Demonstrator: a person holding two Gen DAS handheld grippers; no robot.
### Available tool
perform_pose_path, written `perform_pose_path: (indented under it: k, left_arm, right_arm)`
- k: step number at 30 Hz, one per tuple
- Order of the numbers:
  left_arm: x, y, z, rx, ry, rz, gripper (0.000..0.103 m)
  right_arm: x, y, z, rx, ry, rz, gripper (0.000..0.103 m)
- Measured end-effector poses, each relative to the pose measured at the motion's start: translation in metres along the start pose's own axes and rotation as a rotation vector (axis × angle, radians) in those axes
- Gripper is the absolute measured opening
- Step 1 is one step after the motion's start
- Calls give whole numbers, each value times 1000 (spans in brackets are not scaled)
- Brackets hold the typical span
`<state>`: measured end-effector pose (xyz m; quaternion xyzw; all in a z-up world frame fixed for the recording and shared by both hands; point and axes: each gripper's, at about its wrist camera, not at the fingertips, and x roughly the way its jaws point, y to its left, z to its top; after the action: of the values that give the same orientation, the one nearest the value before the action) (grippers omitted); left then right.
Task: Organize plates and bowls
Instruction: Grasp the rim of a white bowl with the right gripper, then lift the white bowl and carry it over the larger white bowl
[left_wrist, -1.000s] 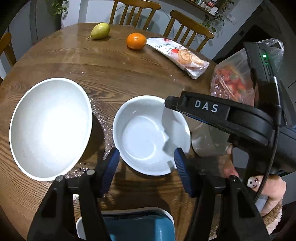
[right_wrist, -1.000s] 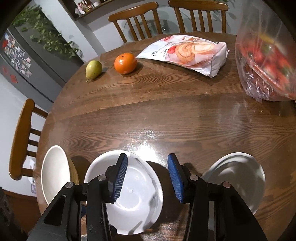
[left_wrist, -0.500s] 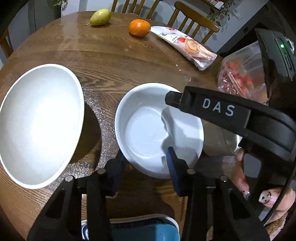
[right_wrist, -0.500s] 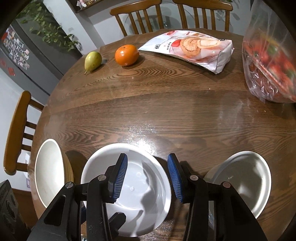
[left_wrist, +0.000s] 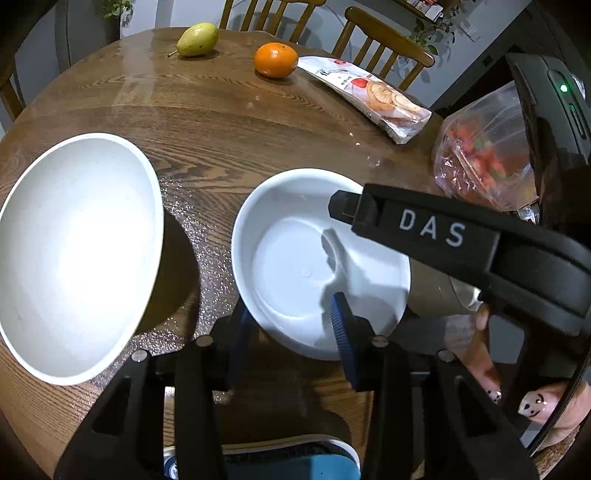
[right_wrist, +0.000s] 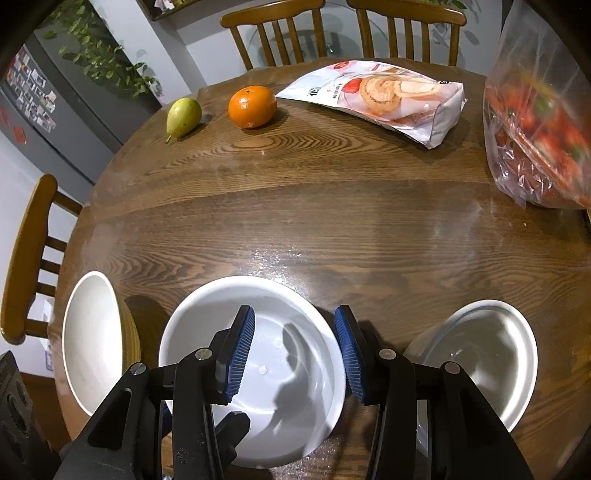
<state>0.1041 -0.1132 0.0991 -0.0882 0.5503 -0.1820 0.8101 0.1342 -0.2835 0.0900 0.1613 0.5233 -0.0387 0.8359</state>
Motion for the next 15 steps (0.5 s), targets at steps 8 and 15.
perform_pose_path:
  k: [8,15]
  left_arm:
    - [-17,-5,-3,21,-47,-19,40]
    - [-30,-8,-4,29,-89,-24,41]
  right_arm:
    - [-24,3,-2,-11,-63,11,48]
    - [-45,8,-4,-25,-116,37,48]
